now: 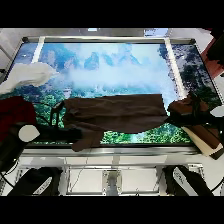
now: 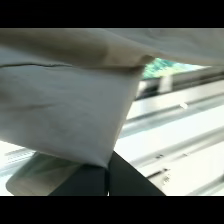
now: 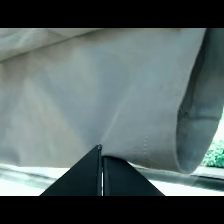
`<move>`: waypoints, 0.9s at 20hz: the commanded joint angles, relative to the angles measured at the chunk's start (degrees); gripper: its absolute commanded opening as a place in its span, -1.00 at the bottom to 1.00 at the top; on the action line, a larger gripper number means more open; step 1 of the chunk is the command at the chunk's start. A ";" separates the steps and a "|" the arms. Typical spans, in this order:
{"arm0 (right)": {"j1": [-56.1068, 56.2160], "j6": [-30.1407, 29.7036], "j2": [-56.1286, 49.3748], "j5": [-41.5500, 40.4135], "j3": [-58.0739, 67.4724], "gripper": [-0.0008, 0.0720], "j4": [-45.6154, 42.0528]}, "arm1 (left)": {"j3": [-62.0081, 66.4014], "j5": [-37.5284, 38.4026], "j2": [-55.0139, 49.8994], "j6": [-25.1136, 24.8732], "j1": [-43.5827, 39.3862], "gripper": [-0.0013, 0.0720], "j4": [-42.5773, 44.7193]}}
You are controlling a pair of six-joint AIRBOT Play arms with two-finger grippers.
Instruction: Fold the shirts.
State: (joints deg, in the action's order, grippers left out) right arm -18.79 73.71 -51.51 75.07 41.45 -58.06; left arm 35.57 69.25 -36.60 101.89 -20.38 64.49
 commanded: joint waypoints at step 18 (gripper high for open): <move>20.57 6.97 -23.26 -26.01 17.57 -0.92 -9.99 | 32.11 -10.86 -39.93 -7.02 0.02 -0.94 36.00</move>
State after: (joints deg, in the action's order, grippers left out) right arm 0.38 82.00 -68.16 54.35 57.06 -69.34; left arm 66.46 64.42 -72.07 95.37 -20.38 98.78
